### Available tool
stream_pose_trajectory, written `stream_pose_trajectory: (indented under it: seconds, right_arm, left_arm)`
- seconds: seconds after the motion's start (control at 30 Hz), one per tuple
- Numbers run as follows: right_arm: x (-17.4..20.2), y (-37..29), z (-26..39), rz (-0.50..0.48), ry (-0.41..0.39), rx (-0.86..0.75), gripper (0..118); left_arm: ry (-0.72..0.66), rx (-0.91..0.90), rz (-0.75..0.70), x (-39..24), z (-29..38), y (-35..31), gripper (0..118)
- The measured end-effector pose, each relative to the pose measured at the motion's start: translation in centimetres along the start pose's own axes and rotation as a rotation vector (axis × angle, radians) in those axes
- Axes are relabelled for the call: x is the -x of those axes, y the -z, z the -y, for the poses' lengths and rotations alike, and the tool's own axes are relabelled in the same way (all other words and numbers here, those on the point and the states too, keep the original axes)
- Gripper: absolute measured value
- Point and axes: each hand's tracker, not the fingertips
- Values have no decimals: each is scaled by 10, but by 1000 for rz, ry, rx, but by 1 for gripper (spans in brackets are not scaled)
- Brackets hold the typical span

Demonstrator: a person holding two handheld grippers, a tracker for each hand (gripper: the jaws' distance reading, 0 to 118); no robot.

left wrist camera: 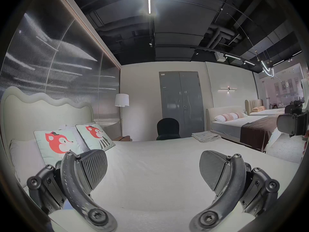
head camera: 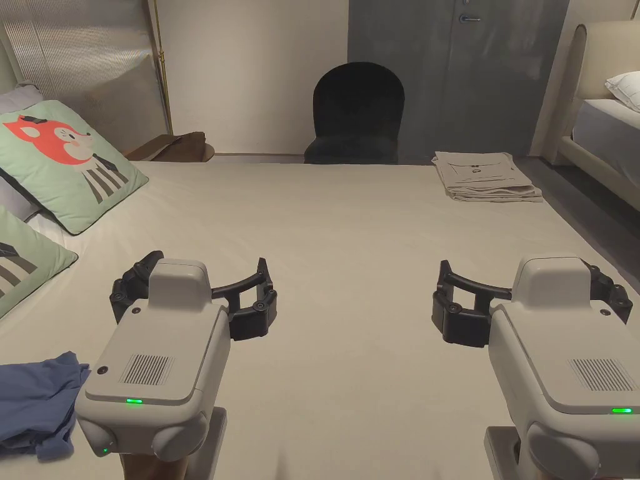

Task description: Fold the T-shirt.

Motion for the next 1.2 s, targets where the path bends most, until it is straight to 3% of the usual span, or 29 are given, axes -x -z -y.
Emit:
stream_pose_trajectory:
  seconds: [1.07, 1.2]
  right_arm:
    - [2, 0, -1, 1, -5, 25, 114]
    - [2, 8, -7, 16, 80, 139, 114]
  left_arm:
    - [10, -7, 9, -1, -1, -1, 111]
    - [6, -7, 12, 0, -2, -2, 111]
